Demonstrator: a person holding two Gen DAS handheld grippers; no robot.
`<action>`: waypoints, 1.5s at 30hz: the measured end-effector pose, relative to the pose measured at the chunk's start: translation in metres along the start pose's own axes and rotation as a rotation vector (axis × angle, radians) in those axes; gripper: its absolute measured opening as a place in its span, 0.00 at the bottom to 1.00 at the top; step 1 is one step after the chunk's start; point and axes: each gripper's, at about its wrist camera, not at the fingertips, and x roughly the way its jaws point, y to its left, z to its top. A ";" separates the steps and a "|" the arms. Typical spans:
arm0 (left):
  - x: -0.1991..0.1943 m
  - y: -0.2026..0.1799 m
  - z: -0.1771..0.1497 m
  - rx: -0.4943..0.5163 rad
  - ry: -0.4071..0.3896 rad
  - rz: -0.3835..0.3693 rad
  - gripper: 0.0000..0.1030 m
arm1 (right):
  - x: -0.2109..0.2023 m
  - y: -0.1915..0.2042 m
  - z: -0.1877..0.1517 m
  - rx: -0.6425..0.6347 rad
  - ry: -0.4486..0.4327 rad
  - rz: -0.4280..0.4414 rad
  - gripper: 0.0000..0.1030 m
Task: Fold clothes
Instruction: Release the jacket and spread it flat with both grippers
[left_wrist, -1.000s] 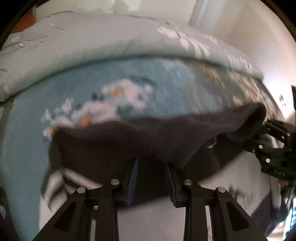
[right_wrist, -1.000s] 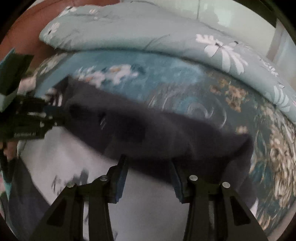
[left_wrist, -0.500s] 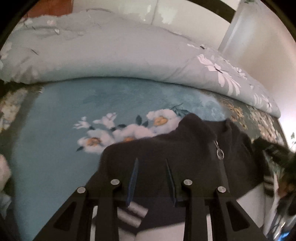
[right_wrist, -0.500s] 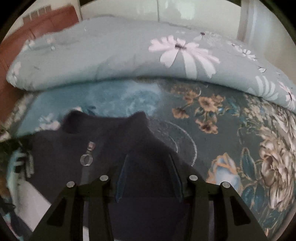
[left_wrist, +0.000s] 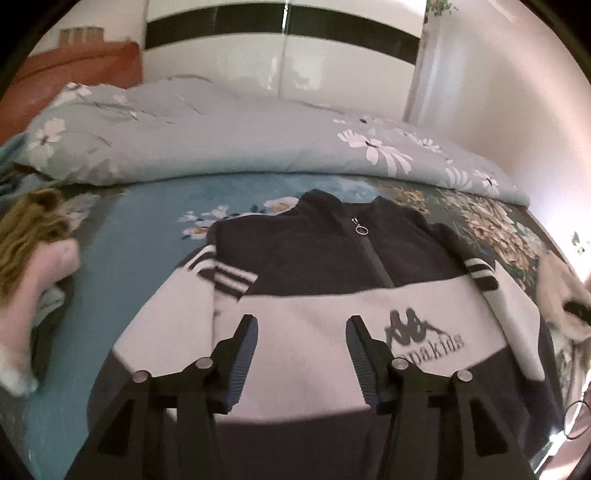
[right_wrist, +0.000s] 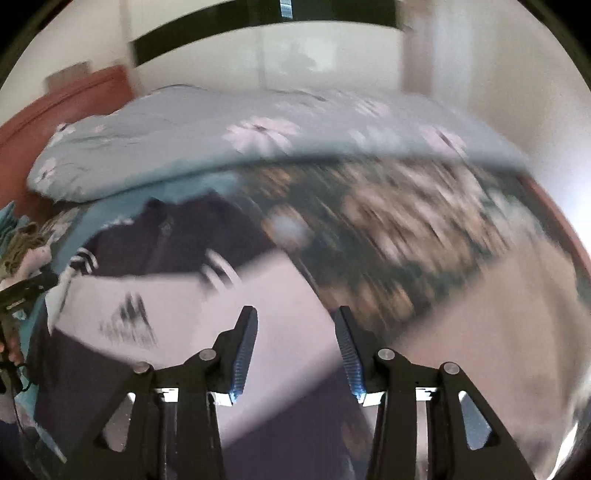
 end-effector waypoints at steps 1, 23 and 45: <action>-0.005 -0.003 -0.006 -0.007 -0.007 0.004 0.56 | -0.008 -0.013 -0.017 0.040 0.008 -0.015 0.44; -0.053 -0.012 -0.074 -0.158 0.034 -0.057 0.57 | -0.011 -0.022 -0.150 0.362 0.138 0.287 0.40; -0.033 0.006 -0.065 -0.183 0.080 0.019 0.57 | -0.058 -0.117 0.046 0.029 -0.111 -0.343 0.10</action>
